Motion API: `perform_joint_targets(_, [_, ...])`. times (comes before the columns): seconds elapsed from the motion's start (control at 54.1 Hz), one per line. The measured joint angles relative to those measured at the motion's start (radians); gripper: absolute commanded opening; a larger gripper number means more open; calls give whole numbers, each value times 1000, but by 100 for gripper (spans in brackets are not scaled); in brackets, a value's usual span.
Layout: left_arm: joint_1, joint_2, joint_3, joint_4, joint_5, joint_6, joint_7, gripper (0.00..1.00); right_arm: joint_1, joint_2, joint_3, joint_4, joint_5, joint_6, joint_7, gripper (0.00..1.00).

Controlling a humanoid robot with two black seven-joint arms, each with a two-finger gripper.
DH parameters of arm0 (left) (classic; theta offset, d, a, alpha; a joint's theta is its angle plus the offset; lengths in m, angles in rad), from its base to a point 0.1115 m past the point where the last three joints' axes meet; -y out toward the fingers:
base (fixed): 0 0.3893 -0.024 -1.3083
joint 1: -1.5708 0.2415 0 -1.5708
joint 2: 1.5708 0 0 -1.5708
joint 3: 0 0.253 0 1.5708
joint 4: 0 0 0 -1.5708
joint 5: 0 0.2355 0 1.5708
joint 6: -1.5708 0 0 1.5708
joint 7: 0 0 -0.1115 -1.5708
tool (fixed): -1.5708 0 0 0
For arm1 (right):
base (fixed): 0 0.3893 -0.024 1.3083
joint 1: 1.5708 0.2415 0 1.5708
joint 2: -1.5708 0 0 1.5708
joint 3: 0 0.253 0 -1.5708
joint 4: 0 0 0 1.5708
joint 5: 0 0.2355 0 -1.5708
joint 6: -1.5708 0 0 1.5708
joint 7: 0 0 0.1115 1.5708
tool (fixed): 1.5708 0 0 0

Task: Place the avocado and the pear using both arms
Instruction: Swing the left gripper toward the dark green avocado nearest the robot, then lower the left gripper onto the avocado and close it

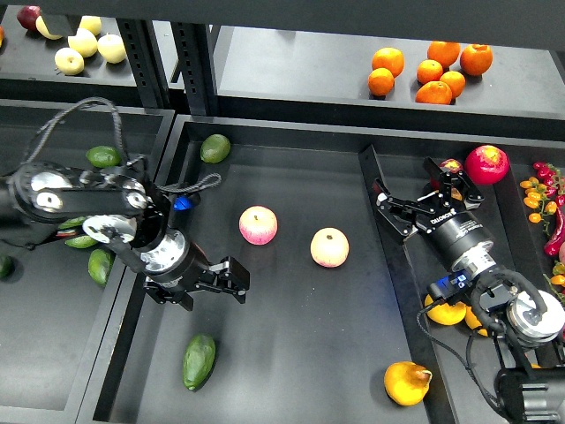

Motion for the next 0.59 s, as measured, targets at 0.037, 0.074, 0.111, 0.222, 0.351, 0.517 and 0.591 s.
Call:
perform_joint_targets(0.037, [-5, -20, 21, 9, 1, 0, 0, 100, 2, 0, 0, 0, 0, 0, 0, 100])
perform_joint_targets(0.074, [-7, -38, 41, 18, 2, 0, 0, 100, 4, 0, 0, 0, 0, 0, 0, 100])
perform_joint_targets(0.111, [-9, -57, 62, 27, 2, 0, 0, 100, 5, 0, 0, 0, 0, 0, 0, 100])
perform_joint_targets(0.222, [-11, -111, 115, 53, 21, 0, 0, 100, 6, 0, 0, 0, 0, 0, 0, 100])
perform_joint_targets(0.351, [-3, -149, 139, 75, 50, 0, 0, 100, 6, 0, 3, -1, 0, 0, 0, 100])
perform_joint_targets(0.517, [6, -197, 177, 108, 55, 0, 0, 100, 5, 0, 9, -6, 1, 2, 0, 100])
perform_joint_targets(0.591, [6, -219, 196, 114, 55, 0, 0, 100, 5, 0, 9, -6, 1, 3, 0, 100])
